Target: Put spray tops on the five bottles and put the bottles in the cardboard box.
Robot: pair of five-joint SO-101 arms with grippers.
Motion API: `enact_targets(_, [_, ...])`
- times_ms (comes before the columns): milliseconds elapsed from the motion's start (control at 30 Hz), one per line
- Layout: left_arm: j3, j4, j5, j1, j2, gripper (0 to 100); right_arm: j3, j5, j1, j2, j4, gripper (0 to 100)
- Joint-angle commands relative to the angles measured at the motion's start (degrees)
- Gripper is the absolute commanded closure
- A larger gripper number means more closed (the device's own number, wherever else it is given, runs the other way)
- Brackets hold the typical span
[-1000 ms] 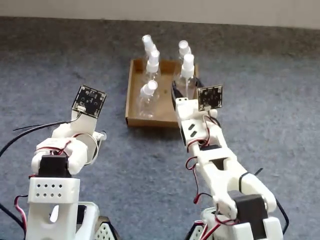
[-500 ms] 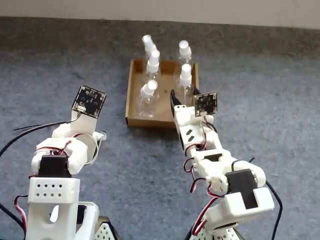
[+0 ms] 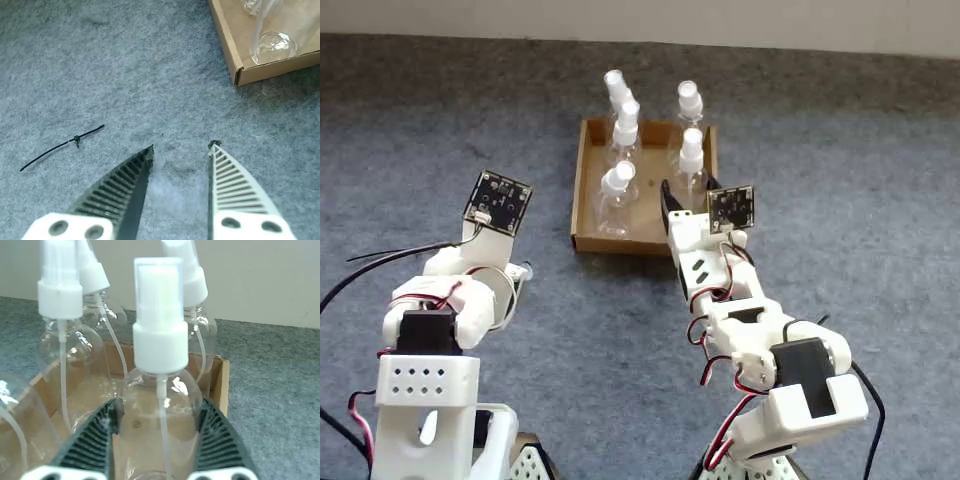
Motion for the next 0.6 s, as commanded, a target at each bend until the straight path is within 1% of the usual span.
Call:
enact_targets(0, [-0.5, -1.1, 0.6, -0.7, -0.9, 83, -2.7, 0.6, 0.6, -0.4, -1.3, 90.3])
enact_targets(333, [-0.6, -1.1, 0.6, -0.7, -0.9, 83, -2.6, 0.6, 0.6, -0.5, -1.3, 87.6])
enact_targets(500, [-0.6, -1.1, 0.6, -0.6, -0.9, 83, -2.6, 0.6, 0.6, -0.5, -1.2, 78.4])
enact_targets(567, [-0.7, -1.1, 0.6, -0.6, -0.9, 83, -2.6, 0.6, 0.6, -0.5, -1.1, 77.1])
